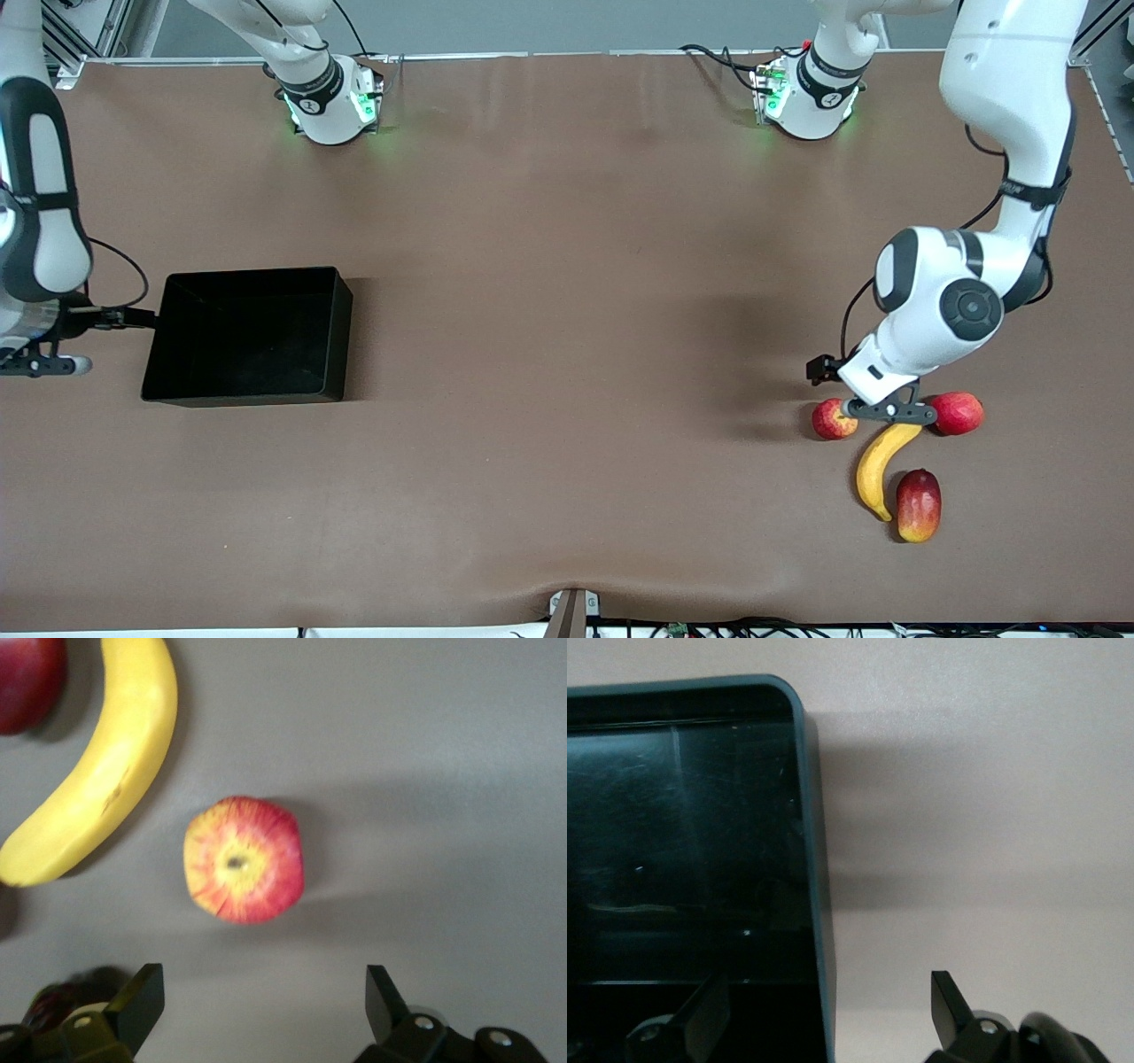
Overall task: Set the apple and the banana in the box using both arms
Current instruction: 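Grasp the red-yellow apple with the left gripper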
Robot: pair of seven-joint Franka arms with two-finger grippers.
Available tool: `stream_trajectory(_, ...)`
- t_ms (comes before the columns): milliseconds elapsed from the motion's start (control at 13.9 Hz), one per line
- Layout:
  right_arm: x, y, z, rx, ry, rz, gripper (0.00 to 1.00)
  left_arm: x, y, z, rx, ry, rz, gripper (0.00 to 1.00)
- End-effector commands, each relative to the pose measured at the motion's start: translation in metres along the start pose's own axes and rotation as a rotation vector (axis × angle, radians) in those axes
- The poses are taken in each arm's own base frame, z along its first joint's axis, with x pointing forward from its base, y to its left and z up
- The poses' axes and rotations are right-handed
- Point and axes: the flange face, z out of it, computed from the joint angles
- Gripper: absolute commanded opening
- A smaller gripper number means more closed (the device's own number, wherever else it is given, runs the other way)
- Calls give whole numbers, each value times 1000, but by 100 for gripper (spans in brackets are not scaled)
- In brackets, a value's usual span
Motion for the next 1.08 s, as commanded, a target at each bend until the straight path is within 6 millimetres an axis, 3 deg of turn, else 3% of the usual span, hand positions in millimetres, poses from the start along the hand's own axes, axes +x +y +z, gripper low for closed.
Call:
stream_trajectory(0,-4,-3,24,2,26,-32,89,27,1,15,52,16,67,100)
stream_trajectory(288,-3,-4,36,-9,38,-145,17,42,-6,33,70,23,68,100)
stream_trajectory(433,-2,-6,36,-9,38,-150,1,46,-8,40,62,44,58,100)
stream_trajectory(505,-2,-8,36,-6,33,-152,0,47,-11,44,60,45,53,100)
stream_trajectory(577,-2,-10,36,-3,28,-156,0,46,-10,47,59,42,51,83)
stream_trajectory(649,-2,-12,34,6,20,-160,0,47,-10,47,49,44,33,50)
stream_trajectory(793,-1,-19,21,27,-8,-167,0,45,-10,47,18,41,-5,9)
stream_trajectory(865,3,-27,10,57,-19,-169,0,44,-14,45,19,40,-8,0)
stream_trajectory(938,5,-31,-5,103,-36,-156,0,43,-13,42,19,40,-6,0)
stream_trajectory(1010,8,-36,-20,144,-48,-151,0,44,-13,26,21,53,-11,0)
